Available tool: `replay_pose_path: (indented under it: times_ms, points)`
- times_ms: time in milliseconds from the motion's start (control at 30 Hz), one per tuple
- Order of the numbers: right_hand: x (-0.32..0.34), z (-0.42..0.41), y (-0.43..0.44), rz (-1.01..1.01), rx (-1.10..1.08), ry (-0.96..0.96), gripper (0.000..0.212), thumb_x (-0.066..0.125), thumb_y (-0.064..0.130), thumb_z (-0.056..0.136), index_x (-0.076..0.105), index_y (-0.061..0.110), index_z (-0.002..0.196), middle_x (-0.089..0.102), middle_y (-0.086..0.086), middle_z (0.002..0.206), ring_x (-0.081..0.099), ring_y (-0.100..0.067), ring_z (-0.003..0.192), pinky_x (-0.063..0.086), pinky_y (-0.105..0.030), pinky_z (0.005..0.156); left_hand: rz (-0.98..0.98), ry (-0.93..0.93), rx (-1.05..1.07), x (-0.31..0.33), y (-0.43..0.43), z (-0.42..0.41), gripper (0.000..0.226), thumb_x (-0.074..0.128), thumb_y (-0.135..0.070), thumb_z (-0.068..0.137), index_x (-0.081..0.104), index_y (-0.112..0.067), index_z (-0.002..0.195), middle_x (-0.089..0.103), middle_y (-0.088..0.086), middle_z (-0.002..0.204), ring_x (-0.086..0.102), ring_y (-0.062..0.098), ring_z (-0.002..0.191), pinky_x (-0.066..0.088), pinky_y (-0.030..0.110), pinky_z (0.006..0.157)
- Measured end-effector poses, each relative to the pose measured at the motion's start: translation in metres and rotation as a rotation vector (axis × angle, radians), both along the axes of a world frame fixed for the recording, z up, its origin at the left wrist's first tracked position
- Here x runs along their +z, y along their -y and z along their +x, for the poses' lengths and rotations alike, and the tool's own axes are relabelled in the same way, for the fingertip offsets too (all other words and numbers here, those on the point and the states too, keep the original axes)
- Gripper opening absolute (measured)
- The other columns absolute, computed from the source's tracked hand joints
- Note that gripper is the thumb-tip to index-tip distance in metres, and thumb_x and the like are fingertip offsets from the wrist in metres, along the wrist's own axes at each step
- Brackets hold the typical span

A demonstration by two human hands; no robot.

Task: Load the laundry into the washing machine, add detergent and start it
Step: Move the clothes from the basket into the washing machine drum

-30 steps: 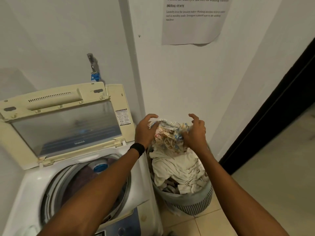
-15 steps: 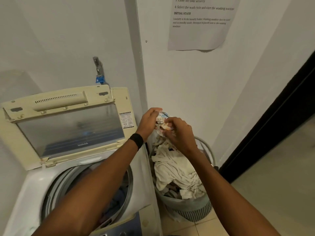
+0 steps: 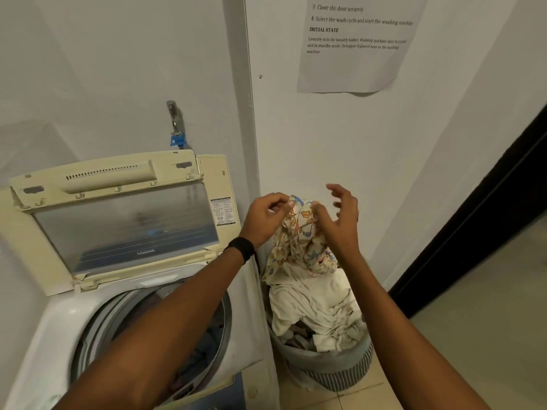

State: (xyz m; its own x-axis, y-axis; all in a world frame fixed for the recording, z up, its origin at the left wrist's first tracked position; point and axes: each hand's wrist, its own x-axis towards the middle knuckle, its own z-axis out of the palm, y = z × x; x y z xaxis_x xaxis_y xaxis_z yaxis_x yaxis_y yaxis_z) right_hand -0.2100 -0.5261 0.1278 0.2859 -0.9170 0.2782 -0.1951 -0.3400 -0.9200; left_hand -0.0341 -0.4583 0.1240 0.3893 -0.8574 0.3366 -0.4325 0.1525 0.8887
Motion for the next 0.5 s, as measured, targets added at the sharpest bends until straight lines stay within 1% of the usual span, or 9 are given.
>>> replay_pose_path:
  times_ms: [33, 67, 100, 133, 200, 267, 367, 433, 500]
  points:
    - [0.003, 0.000, -0.001, -0.108, 0.083, -0.068, 0.041, 0.070, 0.042, 0.093, 0.055, 0.041, 0.132, 0.053, 0.015, 0.135, 0.050, -0.008, 0.126, 0.043, -0.027, 0.104, 0.005, 0.048, -0.005, 0.002, 0.002, -0.001, 0.015, 0.069, -0.025, 0.097, 0.076, -0.012, 0.099, 0.071, -0.001, 0.094, 0.066, 0.014, 0.087, 0.054, 0.029, 0.079]
    - [0.008, 0.001, -0.003, -0.156, 0.180, -0.110, 0.039, 0.070, 0.043, 0.094, 0.058, 0.038, 0.131, 0.057, 0.017, 0.134, 0.051, -0.006, 0.126, 0.042, -0.027, 0.106, 0.010, 0.082, -0.013, 0.005, 0.004, -0.003, 0.014, 0.070, -0.025, 0.097, 0.076, -0.013, 0.099, 0.070, 0.001, 0.096, 0.065, 0.016, 0.088, 0.053, 0.029, 0.079]
    - [0.012, 0.002, -0.004, -0.146, 0.261, -0.110, 0.035, 0.071, 0.042, 0.095, 0.063, 0.033, 0.128, 0.064, 0.017, 0.127, 0.057, -0.005, 0.120, 0.046, -0.028, 0.102, 0.011, 0.088, -0.020, 0.006, 0.006, -0.004, 0.013, 0.070, -0.024, 0.096, 0.076, -0.013, 0.099, 0.070, 0.002, 0.096, 0.064, 0.016, 0.088, 0.053, 0.029, 0.079]
    - [0.015, 0.003, -0.003, -0.117, 0.301, -0.085, 0.029, 0.071, 0.038, 0.095, 0.068, 0.027, 0.121, 0.070, 0.014, 0.116, 0.063, -0.004, 0.109, 0.051, -0.028, 0.094, 0.003, 0.070, -0.033, 0.006, 0.007, -0.006, 0.014, 0.069, -0.024, 0.097, 0.076, -0.012, 0.099, 0.071, 0.003, 0.095, 0.064, 0.015, 0.086, 0.053, 0.031, 0.078]
    - [0.017, 0.005, 0.000, -0.103, 0.247, -0.048, 0.018, 0.071, 0.036, 0.096, 0.073, 0.021, 0.105, 0.073, 0.013, 0.091, 0.066, -0.004, 0.083, 0.051, -0.023, 0.074, -0.015, -0.002, -0.048, 0.003, 0.006, -0.013, 0.017, 0.066, -0.023, 0.099, 0.073, -0.008, 0.098, 0.072, 0.005, 0.091, 0.066, 0.015, 0.084, 0.055, 0.036, 0.078]
    - [0.017, 0.007, 0.003, -0.110, 0.156, -0.067, 0.018, 0.068, 0.039, 0.097, 0.070, 0.022, 0.094, 0.067, 0.014, 0.076, 0.060, -0.005, 0.069, 0.045, -0.021, 0.065, -0.016, -0.069, -0.031, 0.002, 0.004, -0.020, 0.021, 0.063, -0.025, 0.102, 0.069, -0.006, 0.097, 0.070, 0.003, 0.085, 0.066, 0.014, 0.081, 0.055, 0.036, 0.077]
    - [0.020, 0.006, 0.003, -0.093, 0.069, -0.034, 0.020, 0.059, 0.039, 0.102, 0.064, 0.020, 0.097, 0.067, 0.010, 0.082, 0.062, -0.005, 0.076, 0.048, -0.024, 0.067, 0.014, -0.092, -0.044, 0.007, 0.003, -0.022, 0.028, 0.060, -0.030, 0.104, 0.066, -0.006, 0.091, 0.065, 0.001, 0.078, 0.061, 0.011, 0.076, 0.051, 0.033, 0.074]
    - [0.027, 0.005, 0.004, -0.068, 0.016, 0.028, 0.021, 0.052, 0.039, 0.105, 0.060, 0.019, 0.102, 0.066, 0.009, 0.084, 0.062, -0.001, 0.076, 0.048, -0.020, 0.065, 0.088, 0.004, -0.152, 0.007, 0.002, -0.020, 0.026, 0.065, -0.033, 0.101, 0.065, -0.011, 0.088, 0.062, 0.005, 0.079, 0.058, 0.012, 0.077, 0.052, 0.034, 0.075]
    - [0.036, 0.004, 0.004, -0.048, 0.004, 0.062, 0.022, 0.045, 0.041, 0.107, 0.055, 0.021, 0.105, 0.063, 0.008, 0.077, 0.058, 0.000, 0.066, 0.045, -0.017, 0.059, 0.134, 0.133, -0.196, 0.001, -0.001, -0.019, 0.020, 0.066, -0.035, 0.099, 0.063, -0.018, 0.089, 0.060, 0.000, 0.087, 0.058, 0.012, 0.084, 0.054, 0.036, 0.079]
